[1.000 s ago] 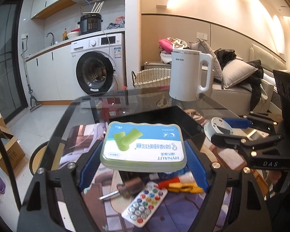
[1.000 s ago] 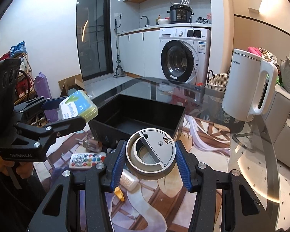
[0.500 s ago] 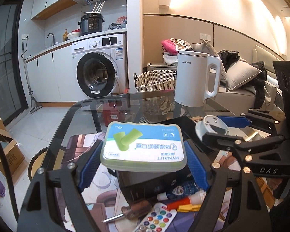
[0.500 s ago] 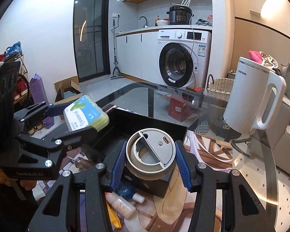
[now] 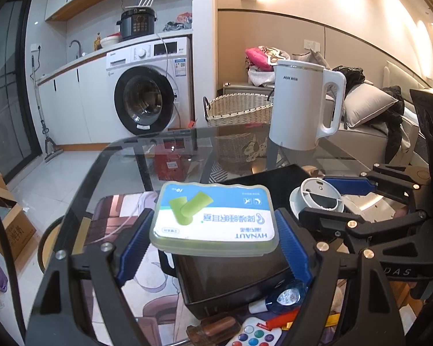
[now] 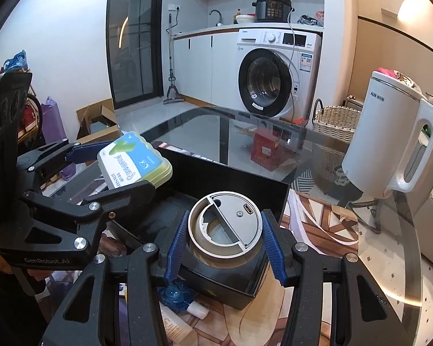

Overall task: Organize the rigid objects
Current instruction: 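Lower the earplug case into the box with left tool while right tool drops container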

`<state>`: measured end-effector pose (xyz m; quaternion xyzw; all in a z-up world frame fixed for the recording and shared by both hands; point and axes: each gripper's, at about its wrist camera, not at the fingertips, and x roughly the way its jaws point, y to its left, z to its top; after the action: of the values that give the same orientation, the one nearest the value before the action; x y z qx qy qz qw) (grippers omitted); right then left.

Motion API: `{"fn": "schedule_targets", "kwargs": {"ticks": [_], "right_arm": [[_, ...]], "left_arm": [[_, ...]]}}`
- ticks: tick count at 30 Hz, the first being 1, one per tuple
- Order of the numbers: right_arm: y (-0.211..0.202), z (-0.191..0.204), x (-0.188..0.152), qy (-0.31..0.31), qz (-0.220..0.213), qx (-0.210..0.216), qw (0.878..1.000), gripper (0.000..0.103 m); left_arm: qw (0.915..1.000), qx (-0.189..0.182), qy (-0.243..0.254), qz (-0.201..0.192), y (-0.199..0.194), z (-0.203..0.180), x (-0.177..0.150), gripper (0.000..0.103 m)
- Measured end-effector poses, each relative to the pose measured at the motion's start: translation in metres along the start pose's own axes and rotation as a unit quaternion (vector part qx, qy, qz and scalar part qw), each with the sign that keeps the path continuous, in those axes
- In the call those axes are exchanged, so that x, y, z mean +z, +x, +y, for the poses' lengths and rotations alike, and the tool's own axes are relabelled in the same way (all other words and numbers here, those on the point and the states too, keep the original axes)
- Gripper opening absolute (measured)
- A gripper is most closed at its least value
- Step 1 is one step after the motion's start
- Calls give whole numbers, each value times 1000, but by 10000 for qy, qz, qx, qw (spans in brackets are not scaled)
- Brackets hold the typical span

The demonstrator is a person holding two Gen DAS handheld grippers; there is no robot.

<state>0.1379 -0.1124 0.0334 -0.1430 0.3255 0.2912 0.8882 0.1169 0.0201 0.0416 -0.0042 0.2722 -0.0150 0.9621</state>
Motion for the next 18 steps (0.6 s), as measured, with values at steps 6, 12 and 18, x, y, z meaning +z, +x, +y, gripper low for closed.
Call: {"fn": "schedule_targets", "kwargs": {"ticks": [6,12,18], "right_arm": [[9,-4,-2,-3,91,-15,10000,50],[18,0,-1,-49,159,-21,9999,50],[11,-1,-5,-43,111,-53,9999,54]], "left_arm": [[9999,42,-21,148,12,6,-6,82],[9998,101,110,132,14,3,-8,82],[9999,46,84,128,14,1,-9,82]]}}
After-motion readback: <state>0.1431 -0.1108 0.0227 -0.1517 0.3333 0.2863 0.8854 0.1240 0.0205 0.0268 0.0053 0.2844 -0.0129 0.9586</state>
